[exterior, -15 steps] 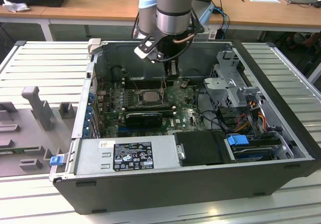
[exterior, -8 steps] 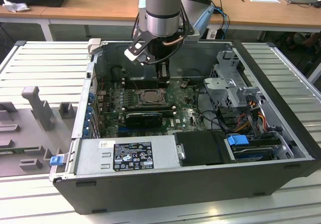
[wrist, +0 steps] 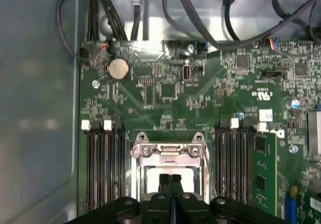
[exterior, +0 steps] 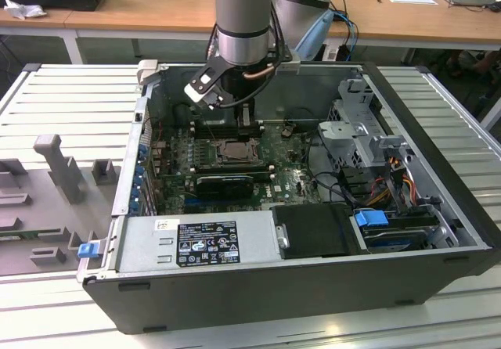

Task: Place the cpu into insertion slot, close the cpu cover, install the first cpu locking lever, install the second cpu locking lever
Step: 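Close the cpu cover, then install the first cpu locking lever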

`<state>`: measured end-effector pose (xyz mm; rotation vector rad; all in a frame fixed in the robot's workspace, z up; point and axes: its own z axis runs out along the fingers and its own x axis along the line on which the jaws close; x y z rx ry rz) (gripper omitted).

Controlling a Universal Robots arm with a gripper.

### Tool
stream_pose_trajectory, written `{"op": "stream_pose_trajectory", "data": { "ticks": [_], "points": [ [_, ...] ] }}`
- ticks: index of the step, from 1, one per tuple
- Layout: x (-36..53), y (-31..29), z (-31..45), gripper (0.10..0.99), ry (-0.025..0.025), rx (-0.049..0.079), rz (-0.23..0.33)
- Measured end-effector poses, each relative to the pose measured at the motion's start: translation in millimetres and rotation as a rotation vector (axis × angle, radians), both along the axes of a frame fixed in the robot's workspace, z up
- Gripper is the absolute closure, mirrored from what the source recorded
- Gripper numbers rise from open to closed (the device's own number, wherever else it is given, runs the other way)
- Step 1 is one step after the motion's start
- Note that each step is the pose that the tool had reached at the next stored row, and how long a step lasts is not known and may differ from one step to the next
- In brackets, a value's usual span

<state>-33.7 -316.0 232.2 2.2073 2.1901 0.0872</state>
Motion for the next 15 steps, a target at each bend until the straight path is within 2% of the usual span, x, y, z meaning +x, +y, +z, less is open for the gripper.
{"op": "stream_pose_trajectory", "data": {
  "ticks": [3, 11, 15],
  "points": [
    [-5.4, 0.0, -0.1, 0.98, 0.0, 0.0, 0.0],
    [-12.1, 0.0, 0.1, 0.98, 0.0, 0.0, 0.0],
    [-12.2, 0.0, 5.1, 0.98, 0.0, 0.0, 0.0]
  ]
}}
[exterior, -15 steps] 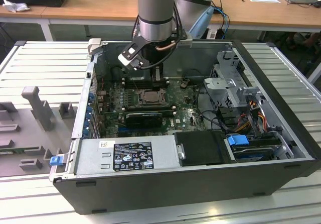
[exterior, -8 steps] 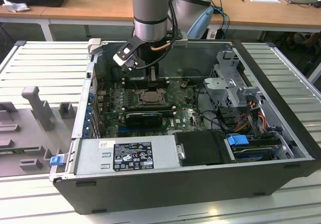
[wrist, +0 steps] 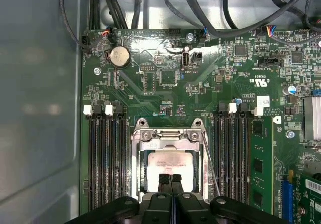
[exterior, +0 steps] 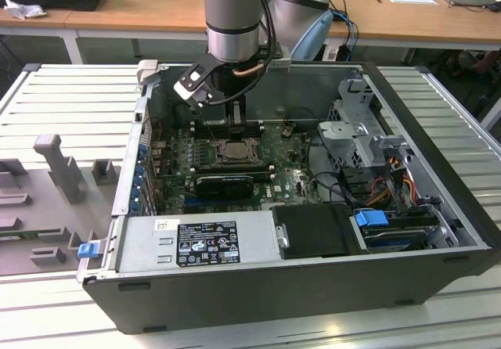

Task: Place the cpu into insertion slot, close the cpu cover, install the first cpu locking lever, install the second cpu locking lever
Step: 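Install the first cpu locking lever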

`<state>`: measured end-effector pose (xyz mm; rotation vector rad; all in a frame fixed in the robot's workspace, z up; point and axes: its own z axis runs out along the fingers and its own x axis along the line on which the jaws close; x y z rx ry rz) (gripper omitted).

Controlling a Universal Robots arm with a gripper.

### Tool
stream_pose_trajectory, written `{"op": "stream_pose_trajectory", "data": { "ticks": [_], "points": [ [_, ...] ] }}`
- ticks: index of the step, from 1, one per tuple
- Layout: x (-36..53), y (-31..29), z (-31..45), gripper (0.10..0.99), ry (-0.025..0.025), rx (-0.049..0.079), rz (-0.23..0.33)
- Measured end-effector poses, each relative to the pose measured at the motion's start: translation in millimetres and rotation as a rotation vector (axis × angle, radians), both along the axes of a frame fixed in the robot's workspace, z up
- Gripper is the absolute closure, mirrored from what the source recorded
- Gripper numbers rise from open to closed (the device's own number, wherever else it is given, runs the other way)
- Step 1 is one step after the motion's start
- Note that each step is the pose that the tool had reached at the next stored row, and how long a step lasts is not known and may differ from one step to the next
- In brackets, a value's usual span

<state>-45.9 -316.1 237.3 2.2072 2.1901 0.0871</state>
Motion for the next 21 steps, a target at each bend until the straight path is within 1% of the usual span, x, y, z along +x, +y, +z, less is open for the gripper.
{"op": "stream_pose_trajectory", "data": {
  "ticks": [5, 8, 11, 15, 16, 19, 20, 21],
  "points": [
    [0.0, 0.0, 3.8, 0.98, 0.0, 0.0, 0.0],
    [0.0, 0.0, 9.6, 0.98, 0.0, 0.0, 0.0],
    [0.0, 0.0, 21.1, 0.98, 0.0, 0.0, 0.0],
    [0.0, 0.0, 26.3, 0.98, 0.0, 0.0, 0.0],
    [0.0, 0.1, 26.2, 0.98, -0.0001, 0.0, 0.008],
    [0.0, 0.0, 26.1, 0.98, 0.0, 0.0, 0.078],
    [0.0, 0.0, 26.0, 0.98, 0.0, 0.0, 0.107],
    [0.0, 0.0, 25.9, 0.98, 0.0, 0.0, 0.15]
  ]
}}
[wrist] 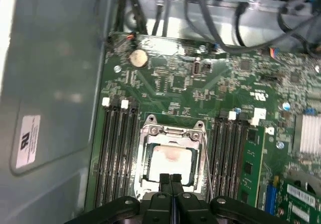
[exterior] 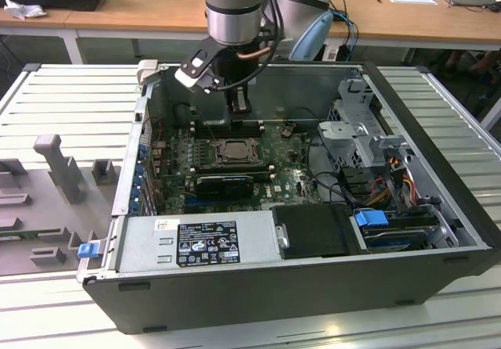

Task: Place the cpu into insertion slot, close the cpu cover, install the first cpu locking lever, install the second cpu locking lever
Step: 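Install the first cpu locking lever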

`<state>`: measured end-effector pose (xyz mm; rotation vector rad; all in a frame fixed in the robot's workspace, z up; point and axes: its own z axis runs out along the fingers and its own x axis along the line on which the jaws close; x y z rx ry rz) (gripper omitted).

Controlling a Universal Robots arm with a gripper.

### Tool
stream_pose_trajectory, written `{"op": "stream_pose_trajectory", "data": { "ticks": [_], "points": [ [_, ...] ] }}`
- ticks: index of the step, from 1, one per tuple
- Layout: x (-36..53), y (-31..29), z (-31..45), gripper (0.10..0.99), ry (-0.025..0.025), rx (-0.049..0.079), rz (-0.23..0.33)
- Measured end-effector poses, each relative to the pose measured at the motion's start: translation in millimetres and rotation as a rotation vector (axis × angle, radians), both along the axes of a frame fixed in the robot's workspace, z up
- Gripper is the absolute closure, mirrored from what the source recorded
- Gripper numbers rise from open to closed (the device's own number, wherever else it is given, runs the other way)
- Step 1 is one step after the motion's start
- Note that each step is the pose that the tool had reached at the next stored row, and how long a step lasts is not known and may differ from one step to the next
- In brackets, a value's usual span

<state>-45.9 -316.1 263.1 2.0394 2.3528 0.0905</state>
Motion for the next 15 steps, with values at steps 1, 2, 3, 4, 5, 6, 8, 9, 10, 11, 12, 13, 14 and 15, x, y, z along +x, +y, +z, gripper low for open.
{"op": "stream_pose_trajectory", "data": {
  "ticks": [1, 2, 3, 4, 5, 6, 8, 9, 10, 11, 12, 13, 14, 15],
  "points": [
    [0.0, 0.0, -0.1, 0.98, 0.0, 0.0, 0.022],
    [0.0, 0.0, -0.1, 0.98, 0.0, 0.0, 0.04],
    [0.0, 0.0, -0.4, 0.98, 0.0, 0.0, 0.078],
    [0.1, 0.0, -0.6, 0.98, 0.001, 0.0, 0.107],
    [0.0, 0.0, -0.7, 0.98, 0.0033, 0.0, 0.121],
    [0.0, 0.0, -0.9, 0.98, 0.0066, 0.0, 0.134],
    [0.0, 0.0, -1.3, 0.98, 0.0112, -0.001, 0.157],
    [-0.1, 0.0, -1.4, 0.98, 0.0126, -0.002, 0.176],
    [-0.1, 0.0, -1.5, 0.98, 0.0129, -0.002, 0.194],
    [0.0, 0.0, -1.6, 0.98, 0.0131, -0.002, 0.234],
    [0.0, 0.0, -1.7, 0.98, 0.0128, -0.002, 0.261],
    [0.0, 0.1, -1.7, 0.98, 0.0128, -0.002, 0.281],
    [0.0, 0.0, -1.6, 0.98, 0.0129, -0.003, 0.311],
    [0.0, 0.0, -1.7, 0.98, 0.0129, -0.003, 0.343]
  ]
}}
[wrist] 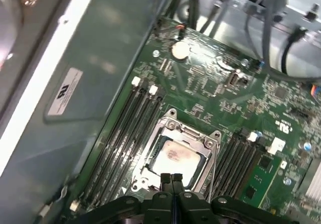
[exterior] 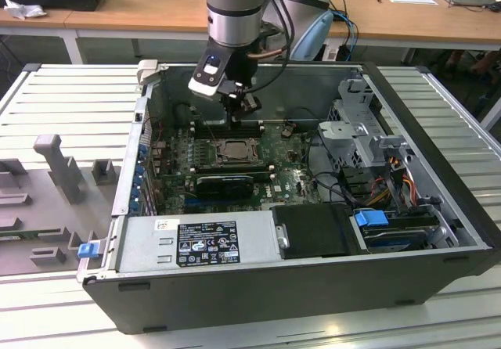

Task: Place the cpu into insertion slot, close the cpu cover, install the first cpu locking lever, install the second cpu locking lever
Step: 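Install the first cpu locking lever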

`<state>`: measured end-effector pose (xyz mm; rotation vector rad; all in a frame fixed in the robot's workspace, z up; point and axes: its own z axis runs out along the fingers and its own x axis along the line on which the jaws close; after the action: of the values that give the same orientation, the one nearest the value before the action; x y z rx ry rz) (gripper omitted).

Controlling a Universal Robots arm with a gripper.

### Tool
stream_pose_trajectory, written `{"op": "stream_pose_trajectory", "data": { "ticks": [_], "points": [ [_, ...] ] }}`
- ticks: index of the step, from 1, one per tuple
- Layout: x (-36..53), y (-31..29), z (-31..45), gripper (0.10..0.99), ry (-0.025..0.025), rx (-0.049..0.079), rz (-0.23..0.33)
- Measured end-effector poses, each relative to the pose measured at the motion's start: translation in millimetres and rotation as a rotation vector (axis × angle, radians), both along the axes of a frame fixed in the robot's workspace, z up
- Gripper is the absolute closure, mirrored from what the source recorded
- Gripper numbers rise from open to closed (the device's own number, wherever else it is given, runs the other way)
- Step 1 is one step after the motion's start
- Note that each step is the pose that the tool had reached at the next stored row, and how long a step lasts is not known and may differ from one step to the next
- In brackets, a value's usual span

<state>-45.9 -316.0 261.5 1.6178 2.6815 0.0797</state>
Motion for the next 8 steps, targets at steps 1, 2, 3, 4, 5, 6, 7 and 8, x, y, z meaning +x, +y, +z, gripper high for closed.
{"op": "stream_pose_trajectory", "data": {
  "ticks": [1, 2, 3, 4, 5, 6, 7, 8],
  "points": [
    [0.0, 0.0, 0.0, 0.98, 0.0001, 0.0, 0.028],
    [0.0, 0.0, 0.0, 0.98, 0.0, 0.0, 0.062],
    [0.0, 0.0, 0.0, 0.98, 0.0, 0.0, 0.086],
    [0.0, 0.0, 0.0, 0.98, 0.0, 0.0, 0.11],
    [0.0, 0.0, 0.0, 0.98, 0.0, 0.0, 0.127],
    [0.0, 0.0, 0.0, 0.98, 0.0, 0.0, 0.152],
    [0.0, 0.0, 0.0, 0.98, 0.0001, 0.0, 0.173],
    [0.0, 0.0, 0.0, 0.98, 0.0, 0.0, 0.185]
  ]
}}
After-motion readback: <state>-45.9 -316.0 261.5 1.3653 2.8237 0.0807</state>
